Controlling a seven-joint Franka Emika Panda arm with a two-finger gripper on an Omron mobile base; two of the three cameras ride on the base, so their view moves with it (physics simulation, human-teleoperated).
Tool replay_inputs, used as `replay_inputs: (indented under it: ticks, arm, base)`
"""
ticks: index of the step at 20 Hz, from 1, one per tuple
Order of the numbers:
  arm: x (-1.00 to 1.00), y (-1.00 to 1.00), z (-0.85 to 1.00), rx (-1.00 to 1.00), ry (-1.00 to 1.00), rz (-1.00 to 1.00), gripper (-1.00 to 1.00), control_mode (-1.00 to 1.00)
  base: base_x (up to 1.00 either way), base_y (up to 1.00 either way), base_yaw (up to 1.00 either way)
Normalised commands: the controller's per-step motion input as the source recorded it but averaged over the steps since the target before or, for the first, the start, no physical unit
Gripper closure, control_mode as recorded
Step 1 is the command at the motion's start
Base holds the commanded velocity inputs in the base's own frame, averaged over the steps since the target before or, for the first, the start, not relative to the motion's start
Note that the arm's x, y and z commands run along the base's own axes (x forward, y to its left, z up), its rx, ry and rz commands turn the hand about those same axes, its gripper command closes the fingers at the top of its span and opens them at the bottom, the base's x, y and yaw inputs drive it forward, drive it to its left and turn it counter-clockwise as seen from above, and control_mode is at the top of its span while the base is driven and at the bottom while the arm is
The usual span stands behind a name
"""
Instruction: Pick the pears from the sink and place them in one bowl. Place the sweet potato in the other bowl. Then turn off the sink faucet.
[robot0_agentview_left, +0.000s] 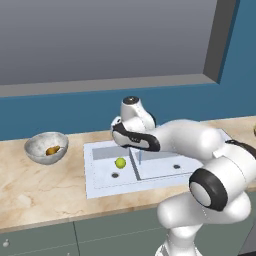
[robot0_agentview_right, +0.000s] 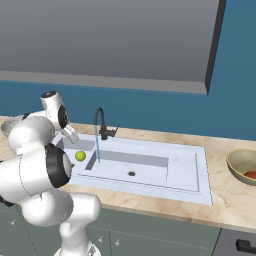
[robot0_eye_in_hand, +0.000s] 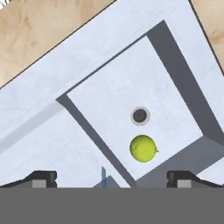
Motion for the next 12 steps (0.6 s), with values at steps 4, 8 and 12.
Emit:
replay_inputs:
  ticks: [4, 8, 12]
  arm:
    - [0.14, -0.01, -0.05, 0.0, 0.02, 0.03, -1.0, -1.0]
    - [0.33, 0.0, -0.06, 0.0, 0.09, 0.13, -1.0, -1.0]
    - [0.35, 0.0, -0.18, 0.0, 0.11, 0.2, -1.0, -1.0]
  base:
    - [0.0, 0.0, 0.0]
    - [0.0, 0.0, 0.0]
    - [0.0, 0.0, 0.0]
